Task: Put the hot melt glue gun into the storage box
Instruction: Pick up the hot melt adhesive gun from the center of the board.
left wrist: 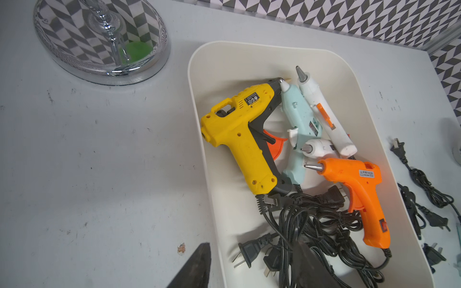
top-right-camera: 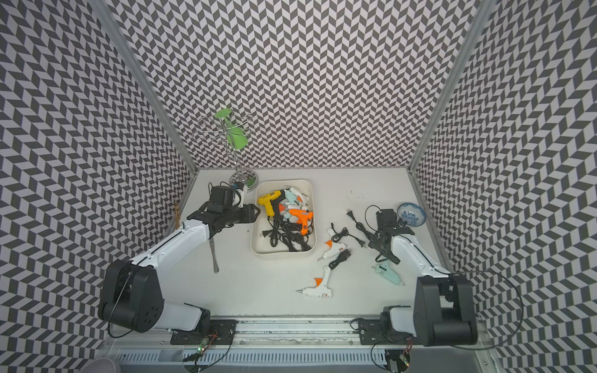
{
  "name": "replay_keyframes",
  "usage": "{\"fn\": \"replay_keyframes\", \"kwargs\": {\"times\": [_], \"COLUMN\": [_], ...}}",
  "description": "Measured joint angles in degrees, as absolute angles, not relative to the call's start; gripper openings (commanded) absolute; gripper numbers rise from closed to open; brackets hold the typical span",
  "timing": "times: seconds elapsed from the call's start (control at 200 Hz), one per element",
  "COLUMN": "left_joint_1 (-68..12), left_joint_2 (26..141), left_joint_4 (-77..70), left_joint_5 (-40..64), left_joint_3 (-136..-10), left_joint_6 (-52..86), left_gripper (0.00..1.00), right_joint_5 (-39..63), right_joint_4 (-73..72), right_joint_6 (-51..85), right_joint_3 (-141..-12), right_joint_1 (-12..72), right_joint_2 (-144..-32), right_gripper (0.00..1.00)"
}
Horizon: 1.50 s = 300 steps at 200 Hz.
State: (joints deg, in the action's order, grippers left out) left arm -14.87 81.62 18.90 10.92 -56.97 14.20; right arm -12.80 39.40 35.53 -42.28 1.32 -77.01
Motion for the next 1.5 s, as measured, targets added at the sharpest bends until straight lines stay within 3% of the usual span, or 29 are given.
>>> {"fn": "replay_keyframes", "kwargs": {"times": [0.531,0.846,1.096,1.332,1.502], "left_joint_1": [-14.9,-14.9,-14.9,-14.9,-14.2], "left_joint_2": [79.3,79.3,80.1,81.3,81.3], "left_joint_4": [18.8,18.8,18.8,18.8,18.1], "left_joint_5": [11.4,11.3,11.2,10.4,8.6], "left_joint_3": [-56.1,-56.1,-56.1,-56.1,-55.7], "left_joint_6": [14.2,14.2,14.2,14.2,14.5], "left_gripper": [0.57,0.57,0.57,0.56,0.57], "right_joint_5": [-8.9,-8.5,-8.3,-8.1,-9.7], "right_joint_4": [32.4,28.4,29.4,38.2,42.5], "right_joint_6": [27.3,25.5,24.7,24.4,24.7], "right_joint_3": [-41.8,-42.6,-43.4,-54.0,-71.5], "right_joint_1": [-1.1,-1.3,-1.3,1.0,12.9], "right_joint_2": [-84.9,-86.7,-86.8,-83.4,-82.6], "right_gripper": [0.62,0.36,0.1,0.09,0.09]}}
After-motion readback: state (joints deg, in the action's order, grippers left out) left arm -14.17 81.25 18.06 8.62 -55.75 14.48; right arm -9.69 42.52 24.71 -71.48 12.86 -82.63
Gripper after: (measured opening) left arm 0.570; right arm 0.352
